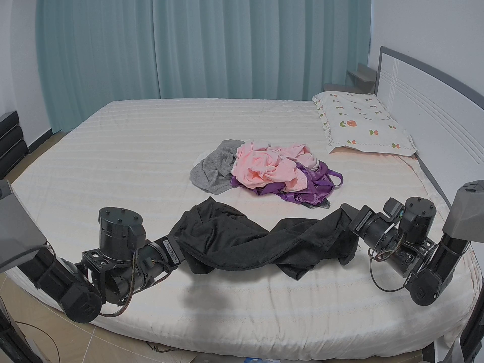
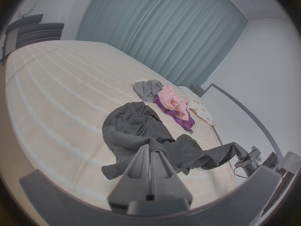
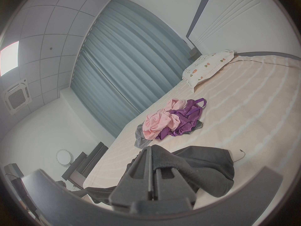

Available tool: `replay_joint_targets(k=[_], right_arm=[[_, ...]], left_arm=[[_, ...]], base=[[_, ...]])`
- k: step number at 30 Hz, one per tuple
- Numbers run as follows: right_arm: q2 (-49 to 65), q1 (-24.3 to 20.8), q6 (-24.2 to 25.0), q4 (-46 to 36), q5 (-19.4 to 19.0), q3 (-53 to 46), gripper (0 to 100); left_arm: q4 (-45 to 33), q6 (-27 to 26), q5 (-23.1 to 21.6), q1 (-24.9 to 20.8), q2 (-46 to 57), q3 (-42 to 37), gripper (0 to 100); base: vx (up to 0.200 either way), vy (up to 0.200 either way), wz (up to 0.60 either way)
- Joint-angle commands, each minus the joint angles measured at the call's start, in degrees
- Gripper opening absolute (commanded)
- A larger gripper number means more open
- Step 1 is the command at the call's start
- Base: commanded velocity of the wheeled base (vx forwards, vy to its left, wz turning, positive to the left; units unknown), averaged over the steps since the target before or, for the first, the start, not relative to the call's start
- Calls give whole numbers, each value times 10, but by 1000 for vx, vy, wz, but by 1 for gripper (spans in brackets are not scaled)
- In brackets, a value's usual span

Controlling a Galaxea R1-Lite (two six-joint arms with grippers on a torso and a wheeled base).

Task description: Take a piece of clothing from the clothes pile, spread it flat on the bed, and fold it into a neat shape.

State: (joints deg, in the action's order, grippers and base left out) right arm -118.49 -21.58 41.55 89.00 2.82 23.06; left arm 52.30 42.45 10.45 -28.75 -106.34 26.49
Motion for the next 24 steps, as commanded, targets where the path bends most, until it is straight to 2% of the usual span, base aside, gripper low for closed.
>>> replay_joint_targets(k=[1, 10, 20, 24], right_arm=[[30, -2, 0, 8, 1, -20, 0], [82, -22, 0, 8, 2, -43, 0], [85, -24, 0, 8, 3, -43, 0], [80, -24, 1, 8, 2, -43, 0]], left_arm=[[0, 10, -1, 3, -1, -5, 0], [0, 13, -2, 4, 25, -8, 0], [3, 11, -3, 5, 39, -14, 0], [32, 12, -2, 5, 36, -16, 0]], base=[[-200, 0, 0], [-200, 0, 0], [0, 0, 0], [0, 0, 0]])
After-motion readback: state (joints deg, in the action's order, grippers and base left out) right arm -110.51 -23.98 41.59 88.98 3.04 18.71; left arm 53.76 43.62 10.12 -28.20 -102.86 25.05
